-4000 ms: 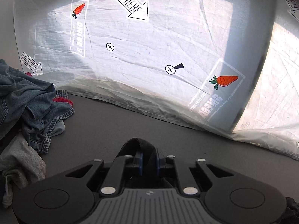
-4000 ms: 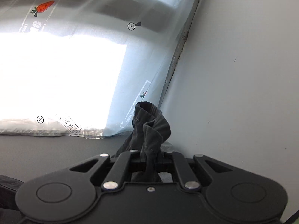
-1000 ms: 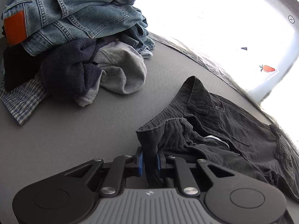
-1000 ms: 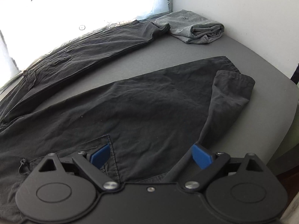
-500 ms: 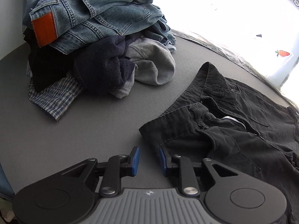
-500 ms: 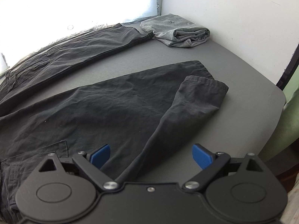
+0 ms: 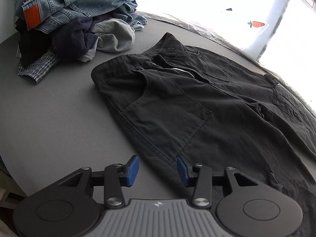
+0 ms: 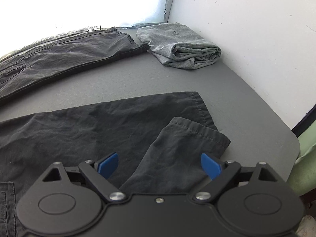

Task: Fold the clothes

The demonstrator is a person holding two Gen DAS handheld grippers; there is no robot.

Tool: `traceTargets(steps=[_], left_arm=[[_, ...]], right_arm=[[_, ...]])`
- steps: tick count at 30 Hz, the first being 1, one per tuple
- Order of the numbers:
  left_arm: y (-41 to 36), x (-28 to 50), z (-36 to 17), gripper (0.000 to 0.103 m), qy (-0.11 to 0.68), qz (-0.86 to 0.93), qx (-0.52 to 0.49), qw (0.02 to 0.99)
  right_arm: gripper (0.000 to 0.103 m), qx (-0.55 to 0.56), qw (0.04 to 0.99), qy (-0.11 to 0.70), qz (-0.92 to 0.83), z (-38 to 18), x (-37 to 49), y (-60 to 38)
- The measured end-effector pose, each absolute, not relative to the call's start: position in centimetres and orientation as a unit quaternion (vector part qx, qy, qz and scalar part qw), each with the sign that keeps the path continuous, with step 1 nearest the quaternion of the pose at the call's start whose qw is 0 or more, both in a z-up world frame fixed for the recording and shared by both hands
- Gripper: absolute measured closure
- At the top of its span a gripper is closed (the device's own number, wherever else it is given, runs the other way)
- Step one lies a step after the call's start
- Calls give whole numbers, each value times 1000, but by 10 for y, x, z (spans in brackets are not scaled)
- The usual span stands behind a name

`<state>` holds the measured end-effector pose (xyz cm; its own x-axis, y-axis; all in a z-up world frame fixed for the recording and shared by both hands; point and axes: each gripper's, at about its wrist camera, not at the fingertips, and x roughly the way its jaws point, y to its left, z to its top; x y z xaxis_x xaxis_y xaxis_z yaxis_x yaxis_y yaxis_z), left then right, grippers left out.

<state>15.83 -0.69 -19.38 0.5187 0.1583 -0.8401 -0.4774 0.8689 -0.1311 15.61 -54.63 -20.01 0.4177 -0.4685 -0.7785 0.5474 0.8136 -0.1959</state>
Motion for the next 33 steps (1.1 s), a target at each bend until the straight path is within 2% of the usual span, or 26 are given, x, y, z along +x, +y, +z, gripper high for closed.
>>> traceTargets(steps=[2, 6, 7, 8, 10, 11, 13, 18, 24, 29, 33], left_arm=[[-26, 155, -196, 58, 458, 178, -171, 854], [-54, 154, -196, 57, 466, 171, -149, 855], [-58, 154, -195, 57, 467, 169, -148, 855], [-61, 154, -194, 57, 467, 168, -147, 856], [-66, 155, -196, 56, 470, 166, -146, 854], [-68, 156, -197, 56, 472, 166, -146, 853], [-73, 158, -198, 56, 476, 164, -145, 852], [-84, 166, -202, 56, 487, 152, -134, 850], [-94, 177, -209, 55, 497, 139, -122, 848], [-99, 181, -216, 50, 509, 137, -117, 841], [-97, 183, -220, 46, 520, 141, -115, 835]], right_arm=[[28, 43, 834, 468, -290, -210, 162, -554], [35, 69, 832, 480, -270, -224, 152, -565], [42, 76, 837, 472, -267, -224, 146, -566], [57, 82, 841, 464, -266, -224, 139, -567], [72, 91, 845, 455, -266, -222, 127, -568], [82, 96, 846, 449, -269, -220, 120, -567], [91, 109, 847, 438, -279, -214, 105, -567], [93, 172, 828, 428, -319, -206, 62, -582], [89, 209, 801, 433, -356, -211, 26, -599], [81, 154, 784, 455, -393, -208, 25, -599], [80, 125, 769, 466, -421, -209, 19, -607]])
